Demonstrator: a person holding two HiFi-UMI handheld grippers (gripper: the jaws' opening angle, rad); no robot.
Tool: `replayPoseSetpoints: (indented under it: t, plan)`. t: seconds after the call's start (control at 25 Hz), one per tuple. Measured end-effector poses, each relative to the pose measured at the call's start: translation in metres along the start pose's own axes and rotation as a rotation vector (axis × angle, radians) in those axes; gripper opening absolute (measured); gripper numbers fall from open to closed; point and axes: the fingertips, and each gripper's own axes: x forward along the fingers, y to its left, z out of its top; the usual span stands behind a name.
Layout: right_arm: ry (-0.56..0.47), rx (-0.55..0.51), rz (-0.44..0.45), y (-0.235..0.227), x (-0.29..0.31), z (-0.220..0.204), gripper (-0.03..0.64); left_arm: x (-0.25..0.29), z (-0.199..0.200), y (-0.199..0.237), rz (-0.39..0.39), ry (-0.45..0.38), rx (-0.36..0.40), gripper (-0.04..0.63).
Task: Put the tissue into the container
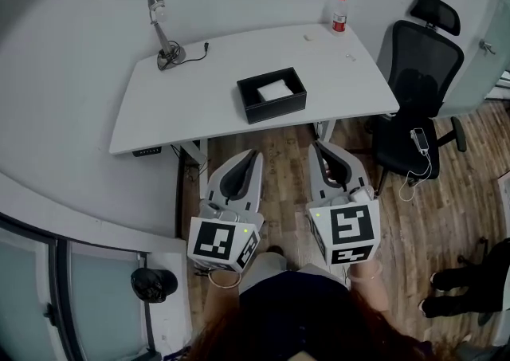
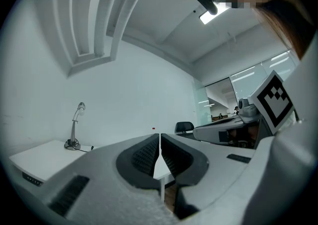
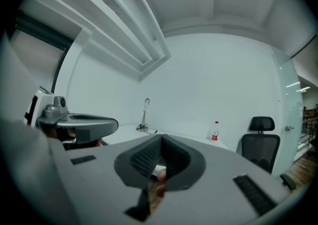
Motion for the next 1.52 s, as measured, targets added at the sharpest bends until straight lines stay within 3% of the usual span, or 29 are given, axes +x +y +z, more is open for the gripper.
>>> replayPoseSetpoints:
  t: [0.92, 1.52]
  plan:
    - [-0.059, -0.011, 0.047, -0.004, -0.098, -0.003, 0.02, -0.052, 0.01, -0.088, 0.049, 0.016, 0.036, 0.032]
    - [-0.057, 0.0, 0.072, 0.0, -0.115, -0.015, 0.02, -0.066, -0.001, -0.107, 0.045, 0.054, 0.031, 0.032]
